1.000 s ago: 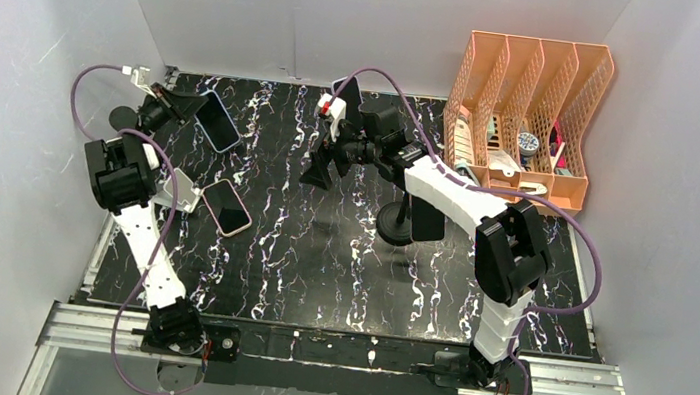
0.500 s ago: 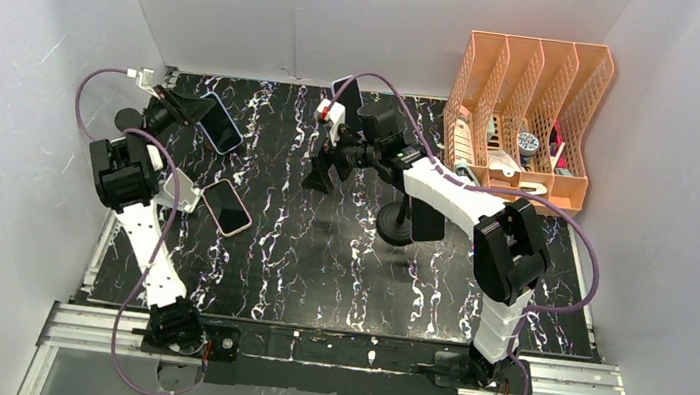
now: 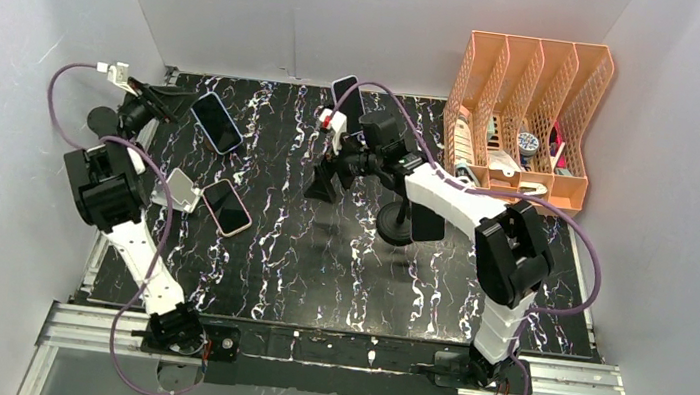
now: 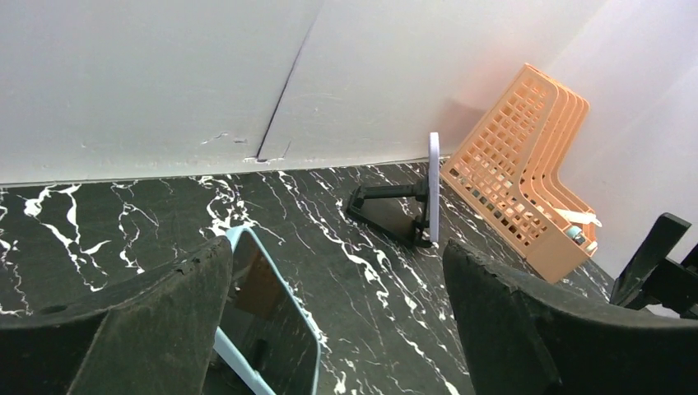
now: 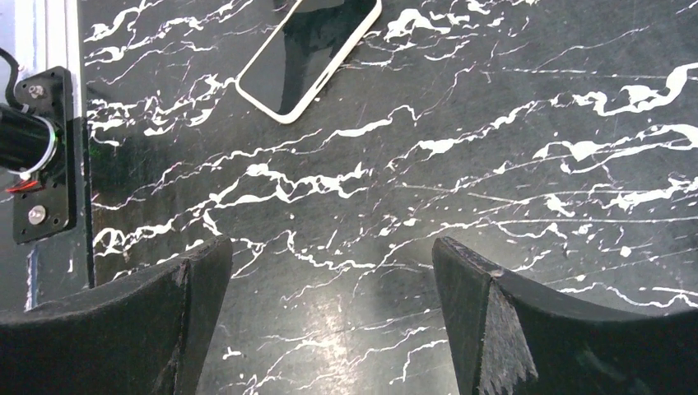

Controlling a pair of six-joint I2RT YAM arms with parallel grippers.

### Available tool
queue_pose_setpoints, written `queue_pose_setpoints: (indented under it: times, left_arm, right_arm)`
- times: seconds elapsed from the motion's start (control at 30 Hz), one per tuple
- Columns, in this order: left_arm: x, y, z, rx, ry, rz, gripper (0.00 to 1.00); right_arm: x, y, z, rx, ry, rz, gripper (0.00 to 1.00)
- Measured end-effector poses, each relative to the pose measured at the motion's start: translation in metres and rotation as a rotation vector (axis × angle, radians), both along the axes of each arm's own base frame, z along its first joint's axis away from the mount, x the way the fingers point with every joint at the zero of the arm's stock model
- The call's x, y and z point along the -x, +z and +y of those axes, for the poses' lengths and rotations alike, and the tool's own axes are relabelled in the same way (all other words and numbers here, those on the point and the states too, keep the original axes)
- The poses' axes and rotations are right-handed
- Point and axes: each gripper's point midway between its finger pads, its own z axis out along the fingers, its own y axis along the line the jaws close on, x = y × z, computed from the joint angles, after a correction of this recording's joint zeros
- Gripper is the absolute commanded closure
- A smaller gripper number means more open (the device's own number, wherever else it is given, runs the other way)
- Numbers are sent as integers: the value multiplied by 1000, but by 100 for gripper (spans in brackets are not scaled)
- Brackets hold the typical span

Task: Place the phone on the phone stand
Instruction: Place the phone on the phone stand, then move the phone stand to the center of the board.

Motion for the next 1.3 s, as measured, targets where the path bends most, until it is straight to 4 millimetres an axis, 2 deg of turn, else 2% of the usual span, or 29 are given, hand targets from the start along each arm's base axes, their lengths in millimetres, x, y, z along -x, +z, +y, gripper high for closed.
queue_pose_setpoints:
  times: [0.13,0.2,0.3,0.47,0.57,0.63,0.77,0.87,0.97,1.13,1.3]
  left_arm:
    - [27,17,-4,-67,63,-9,8]
    - [40,25,-7,-107,103,-1,16]
    - [55,40,-8,-181,168,17,34]
    - [73,64,7,-383,333,118,38]
    - [84,68,20,-486,407,239,40]
    - [94,58,26,-527,424,334,46]
    - [123,7,25,-547,403,567,54]
    - [149,-33,18,-534,364,722,54]
    - [166,-56,10,-522,336,810,52]
    - [183,-80,2,-550,326,884,51]
    - [185,-90,0,-633,337,900,55]
  right_arm:
    - [11,1,-9,0,-2,7,1]
    - [16,7,-13,-15,-6,5,1]
    - [27,19,-20,-49,-7,-1,1]
    - [56,33,-37,-108,-11,11,1]
    - [76,37,-48,-129,-24,30,1]
    - [89,38,-52,-138,-23,43,1]
    - [114,39,-60,-148,-16,56,1]
    - [128,40,-67,-154,-13,70,1]
    - [132,47,-71,-164,-19,66,1]
    - [136,56,-72,-184,-21,59,1]
    - [141,56,-70,-181,-9,66,1]
